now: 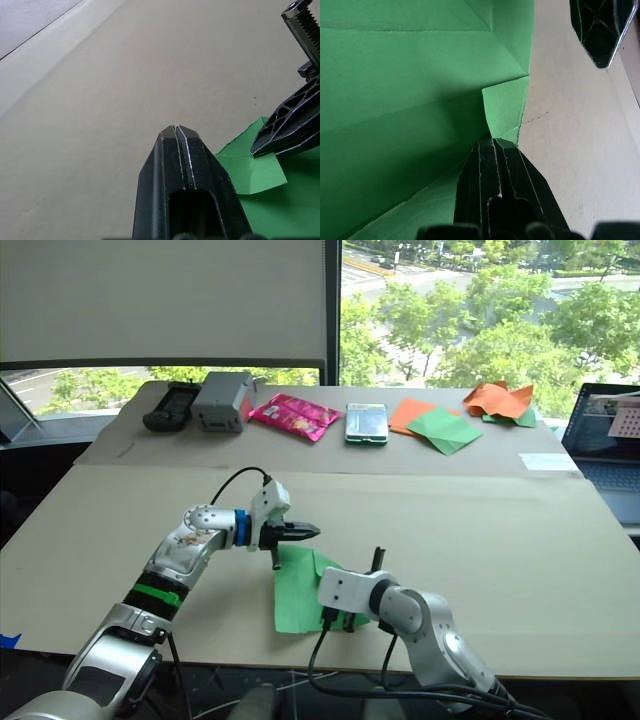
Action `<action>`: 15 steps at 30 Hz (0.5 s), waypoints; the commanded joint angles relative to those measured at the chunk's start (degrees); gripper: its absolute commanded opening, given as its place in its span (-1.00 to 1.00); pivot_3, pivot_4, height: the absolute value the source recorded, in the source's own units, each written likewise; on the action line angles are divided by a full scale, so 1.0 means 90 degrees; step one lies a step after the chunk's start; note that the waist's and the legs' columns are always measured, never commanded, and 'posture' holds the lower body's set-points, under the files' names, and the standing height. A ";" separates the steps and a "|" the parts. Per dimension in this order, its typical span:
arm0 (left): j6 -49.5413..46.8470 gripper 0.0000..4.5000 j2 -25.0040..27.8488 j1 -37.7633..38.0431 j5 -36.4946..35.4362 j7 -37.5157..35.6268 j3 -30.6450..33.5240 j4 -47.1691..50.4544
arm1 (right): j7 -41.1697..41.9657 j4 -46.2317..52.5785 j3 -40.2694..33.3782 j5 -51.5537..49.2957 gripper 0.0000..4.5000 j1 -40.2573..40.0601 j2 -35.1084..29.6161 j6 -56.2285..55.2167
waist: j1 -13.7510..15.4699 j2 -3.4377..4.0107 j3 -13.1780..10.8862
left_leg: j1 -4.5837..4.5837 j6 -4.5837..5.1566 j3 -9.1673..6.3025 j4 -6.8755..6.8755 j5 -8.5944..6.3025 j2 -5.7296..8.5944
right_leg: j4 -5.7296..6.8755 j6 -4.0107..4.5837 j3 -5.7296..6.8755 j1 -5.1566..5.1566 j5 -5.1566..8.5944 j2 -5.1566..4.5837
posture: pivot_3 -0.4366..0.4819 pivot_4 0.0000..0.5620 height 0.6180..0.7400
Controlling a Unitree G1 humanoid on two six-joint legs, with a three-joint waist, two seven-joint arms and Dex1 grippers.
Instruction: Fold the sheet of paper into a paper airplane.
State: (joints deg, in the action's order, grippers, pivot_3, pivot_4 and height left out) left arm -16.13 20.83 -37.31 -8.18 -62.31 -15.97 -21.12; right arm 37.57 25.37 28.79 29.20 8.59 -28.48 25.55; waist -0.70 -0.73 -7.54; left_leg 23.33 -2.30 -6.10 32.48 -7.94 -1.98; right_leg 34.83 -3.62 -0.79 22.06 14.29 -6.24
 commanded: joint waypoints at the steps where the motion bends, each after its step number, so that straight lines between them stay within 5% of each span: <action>1: 0.0219 -1.00 -0.0048 0.0035 0.0115 -0.0049 -0.0101 0.0041 | 0.0052 0.0205 0.0007 0.0102 -0.99 -0.0035 0.0060 0.0111 | 0.0000 0.0000 0.0000 | 0.0000 0.0000 0.0000 0.0001 0.0000 0.0000 | 0.0001 0.0000 0.0000 0.0000 0.0000 0.0000 | -0.05 -0.47 0.68; 15: 0.0914 -1.00 -0.0064 0.0133 0.0769 0.0120 -0.0373 -0.0787 | 0.0124 0.0314 -0.0023 0.0221 -0.99 -0.0135 0.0121 0.0144 | 0.0005 -0.0001 0.0004 | -0.0004 -0.0024 0.0000 0.0007 -0.0015 0.0000 | 0.0005 0.0000 0.0000 -0.0004 0.0001 0.0000 | -0.05 -0.47 0.68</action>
State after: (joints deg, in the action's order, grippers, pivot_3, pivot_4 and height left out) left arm -8.09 20.28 -35.97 -2.72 -61.69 -18.94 -27.01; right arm 38.40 26.21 28.71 30.86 7.77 -27.69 26.64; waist -0.65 -0.74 -7.50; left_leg 23.29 -2.52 -6.10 32.55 -8.07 -1.98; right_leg 34.88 -3.63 -0.79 22.02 14.30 -6.25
